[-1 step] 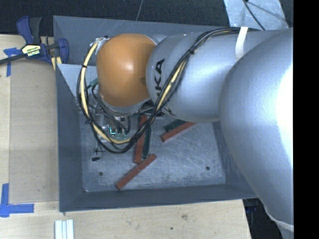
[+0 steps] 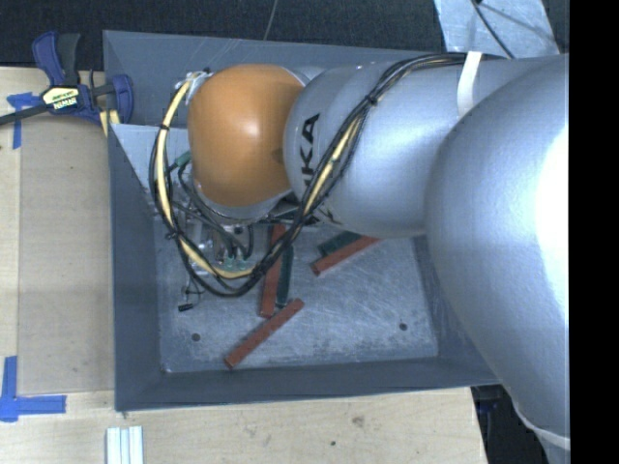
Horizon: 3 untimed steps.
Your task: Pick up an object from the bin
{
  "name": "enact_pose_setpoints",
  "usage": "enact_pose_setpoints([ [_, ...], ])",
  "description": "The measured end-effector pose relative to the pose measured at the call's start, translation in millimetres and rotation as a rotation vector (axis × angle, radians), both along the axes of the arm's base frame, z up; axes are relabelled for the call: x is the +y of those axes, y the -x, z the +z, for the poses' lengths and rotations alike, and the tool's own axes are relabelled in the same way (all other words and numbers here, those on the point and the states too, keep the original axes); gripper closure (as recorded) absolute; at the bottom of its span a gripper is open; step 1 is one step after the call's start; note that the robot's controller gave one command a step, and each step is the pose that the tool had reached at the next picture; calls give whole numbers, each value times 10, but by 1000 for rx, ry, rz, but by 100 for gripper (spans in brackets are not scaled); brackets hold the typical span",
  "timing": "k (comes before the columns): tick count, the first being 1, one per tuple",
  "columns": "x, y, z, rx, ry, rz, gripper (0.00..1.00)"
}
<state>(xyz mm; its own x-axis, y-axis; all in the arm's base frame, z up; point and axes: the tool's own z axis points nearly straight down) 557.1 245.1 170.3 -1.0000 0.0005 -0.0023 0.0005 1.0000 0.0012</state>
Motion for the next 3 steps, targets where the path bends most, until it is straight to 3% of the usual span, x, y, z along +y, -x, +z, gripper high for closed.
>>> enact_pose_setpoints([
  [1, -386, -314, -999, 1, 1, 304, 100],
  [2, -384, -314, -998, 1, 1, 304, 100],
  [3, -422, -229, -582, 8, 2, 301, 100],
])
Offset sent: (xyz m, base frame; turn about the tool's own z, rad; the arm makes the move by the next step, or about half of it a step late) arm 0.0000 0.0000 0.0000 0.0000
